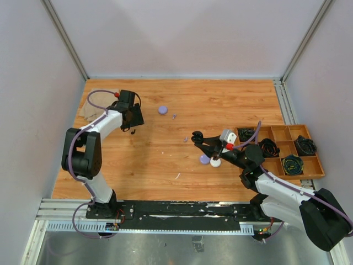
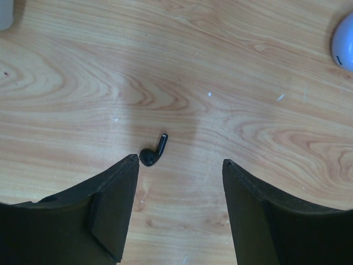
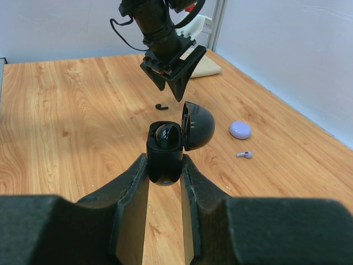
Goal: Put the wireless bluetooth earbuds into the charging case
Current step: Adjust the earbud at the center of the board.
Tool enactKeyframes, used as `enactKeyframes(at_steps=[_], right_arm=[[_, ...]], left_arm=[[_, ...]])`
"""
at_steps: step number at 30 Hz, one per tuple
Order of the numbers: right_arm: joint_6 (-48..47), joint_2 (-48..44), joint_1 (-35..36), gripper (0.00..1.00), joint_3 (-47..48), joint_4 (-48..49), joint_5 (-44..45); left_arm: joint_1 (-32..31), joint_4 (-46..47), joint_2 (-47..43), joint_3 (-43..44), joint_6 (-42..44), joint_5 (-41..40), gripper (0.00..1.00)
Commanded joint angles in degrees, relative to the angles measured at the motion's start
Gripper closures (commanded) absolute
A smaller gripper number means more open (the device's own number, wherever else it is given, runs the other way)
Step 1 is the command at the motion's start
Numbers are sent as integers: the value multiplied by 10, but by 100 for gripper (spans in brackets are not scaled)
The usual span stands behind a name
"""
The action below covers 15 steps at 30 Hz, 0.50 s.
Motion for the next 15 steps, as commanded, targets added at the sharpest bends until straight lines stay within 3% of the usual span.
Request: enactKeyframes(at_steps=[1,4,15], right_arm=[[0,-6,7,94,-6,20,6],[0,-5,7,94,-6,20,4],[0,-4,7,94,-6,20,3]], left_arm=[[13,4,37,30,17,26,36],[14,1,63,43,24,33,40],[15,-12,120,57,37,50,40]])
